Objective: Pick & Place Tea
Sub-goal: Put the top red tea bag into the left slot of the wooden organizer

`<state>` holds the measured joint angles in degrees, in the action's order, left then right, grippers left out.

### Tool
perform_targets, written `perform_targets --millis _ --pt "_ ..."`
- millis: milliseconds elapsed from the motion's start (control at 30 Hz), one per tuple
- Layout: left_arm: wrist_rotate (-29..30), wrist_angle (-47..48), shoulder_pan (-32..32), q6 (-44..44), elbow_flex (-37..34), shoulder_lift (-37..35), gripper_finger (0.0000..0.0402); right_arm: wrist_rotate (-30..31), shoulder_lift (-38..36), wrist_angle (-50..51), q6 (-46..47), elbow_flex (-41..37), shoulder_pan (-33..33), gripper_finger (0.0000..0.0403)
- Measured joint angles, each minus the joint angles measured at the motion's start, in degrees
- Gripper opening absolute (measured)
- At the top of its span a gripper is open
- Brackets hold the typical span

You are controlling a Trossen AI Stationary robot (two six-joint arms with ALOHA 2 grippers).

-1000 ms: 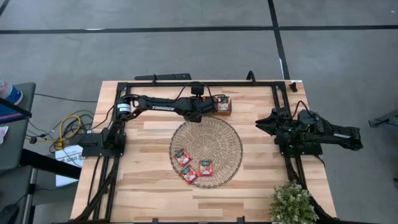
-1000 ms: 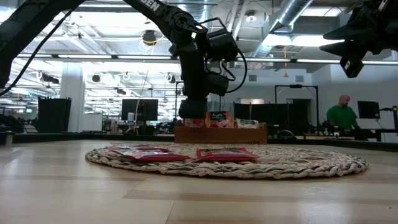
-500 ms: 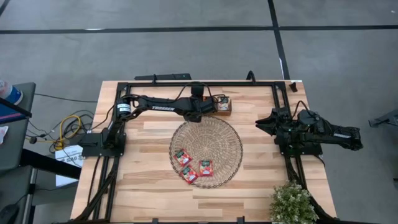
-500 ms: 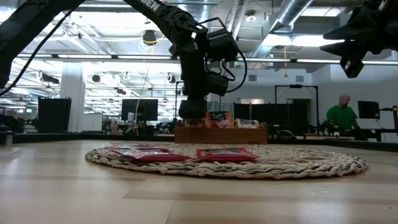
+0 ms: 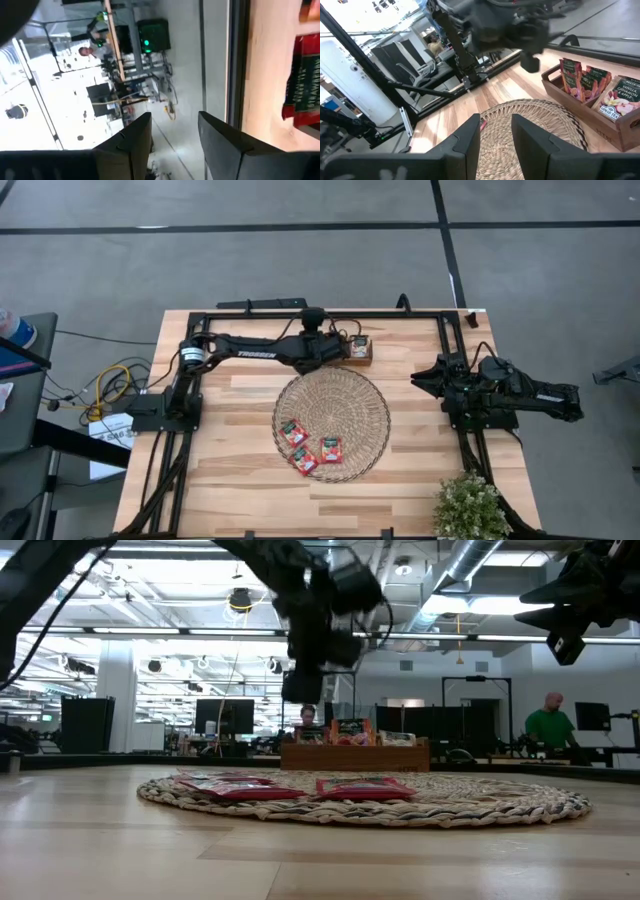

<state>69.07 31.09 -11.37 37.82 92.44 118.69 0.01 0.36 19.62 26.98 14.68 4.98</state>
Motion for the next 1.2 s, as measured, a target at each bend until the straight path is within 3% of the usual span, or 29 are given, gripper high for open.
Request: perform_targets --millis 233,400,667,800,867,1200 --pt "-0.28 0.99 5.62 -7.50 0.00 -6.52 0.0155 0.02 0.00 0.00 0.00 0.00 0.00 0.0103" --pt "-7.14 8.53 10.17 -17.12 0.00 -11.02 0.0155 0.00 0.00 0.00 0.00 0.00 0.00 0.0103" --pt "-39.77 33.34 16.10 -51.42 0.02 -14.55 0.0155 0.00 0.00 0.02 0.00 0.00 0.00 0.0103" --pt "-54.62 38.81 18.07 -66.72 0.02 -14.66 0.0155 0.00 0.00 0.02 0.00 0.00 0.01 0.0103" --pt "-58.93 39.36 19.05 -71.99 0.02 -14.66 0.0155 0.00 0.00 0.02 0.00 0.00 0.00 0.0103" --pt "-60.38 38.78 20.54 -85.60 0.01 -14.54 0.0155 0.00 0.00 0.02 -0.25 0.00 0.00 0.0103"
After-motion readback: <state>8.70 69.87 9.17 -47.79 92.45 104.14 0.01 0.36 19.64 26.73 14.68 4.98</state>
